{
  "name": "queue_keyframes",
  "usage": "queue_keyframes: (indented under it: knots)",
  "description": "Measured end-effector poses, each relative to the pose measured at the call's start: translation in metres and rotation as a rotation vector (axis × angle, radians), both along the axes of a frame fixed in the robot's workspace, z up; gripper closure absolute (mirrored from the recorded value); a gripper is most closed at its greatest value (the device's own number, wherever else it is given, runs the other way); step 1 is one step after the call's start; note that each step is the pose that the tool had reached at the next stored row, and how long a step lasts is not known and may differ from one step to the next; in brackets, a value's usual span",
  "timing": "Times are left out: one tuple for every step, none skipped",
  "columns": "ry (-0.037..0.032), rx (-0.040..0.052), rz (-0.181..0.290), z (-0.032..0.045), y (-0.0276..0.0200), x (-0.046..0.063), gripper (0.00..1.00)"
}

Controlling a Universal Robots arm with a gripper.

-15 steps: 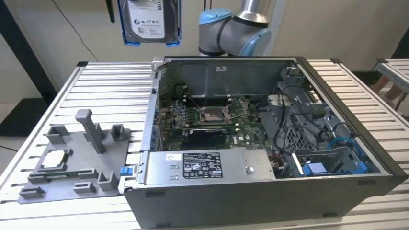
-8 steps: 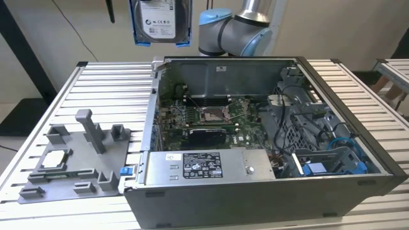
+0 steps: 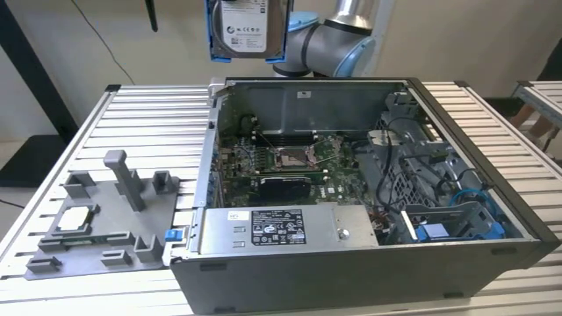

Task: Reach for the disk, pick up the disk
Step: 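Pick up the disk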

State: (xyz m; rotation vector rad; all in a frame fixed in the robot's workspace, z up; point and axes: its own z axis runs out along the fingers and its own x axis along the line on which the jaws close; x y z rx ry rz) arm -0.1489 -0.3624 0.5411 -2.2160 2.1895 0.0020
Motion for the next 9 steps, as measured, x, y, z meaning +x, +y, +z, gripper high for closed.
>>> queue_keyframes:
  knots:
    - [0.0, 0.0, 0.0, 0.0, 0.0, 0.004, 1.0]
    - [-0.0001, 0.0, 0.0, 0.0, 0.0, 0.008, 1.0]
    - [-0.0001, 0.0001, 0.0, 0.0, 0.0, 0.011, 1.0]
    - [0.0001, -0.0001, 0.0, 0.0001, 0.0001, 0.014, 1.0]
    - [-0.0001, 0.0001, 0.0, -0.0001, 0.0, 0.017, 1.0]
    - [-0.0002, 0.0002, 0.0, -0.0001, 0.0, 0.02, 1.0]
    - [0.0001, -0.0002, 0.0, 0.0001, 0.0001, 0.022, 1.0]
    - [-0.0001, 0.0, 0.0, 0.0, 0.0, 0.025, 1.0]
    - [-0.0001, 0.0, 0.0, 0.0, 0.0, 0.027, 1.0]
